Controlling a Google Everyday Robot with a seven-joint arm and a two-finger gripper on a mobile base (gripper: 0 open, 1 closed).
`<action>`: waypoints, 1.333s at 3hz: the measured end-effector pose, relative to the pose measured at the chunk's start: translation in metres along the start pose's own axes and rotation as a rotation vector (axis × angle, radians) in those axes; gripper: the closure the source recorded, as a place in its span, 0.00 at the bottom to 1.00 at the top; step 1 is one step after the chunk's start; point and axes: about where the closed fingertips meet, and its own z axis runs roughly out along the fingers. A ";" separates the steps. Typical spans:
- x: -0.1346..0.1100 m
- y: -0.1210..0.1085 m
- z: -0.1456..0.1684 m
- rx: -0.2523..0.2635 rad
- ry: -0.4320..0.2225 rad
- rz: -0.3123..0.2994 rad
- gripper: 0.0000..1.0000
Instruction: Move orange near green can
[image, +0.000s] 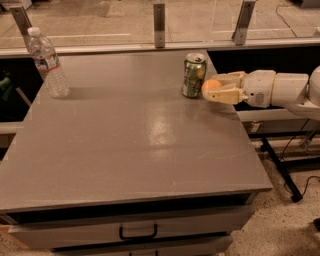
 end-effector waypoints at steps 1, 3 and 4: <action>0.008 0.002 0.007 -0.012 -0.017 0.014 0.00; 0.004 -0.001 0.002 0.000 -0.012 -0.001 0.00; -0.028 -0.012 -0.029 0.035 0.038 -0.083 0.00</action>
Offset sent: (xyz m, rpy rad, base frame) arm 0.0027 0.0063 -0.0223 0.0475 0.0212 0.0069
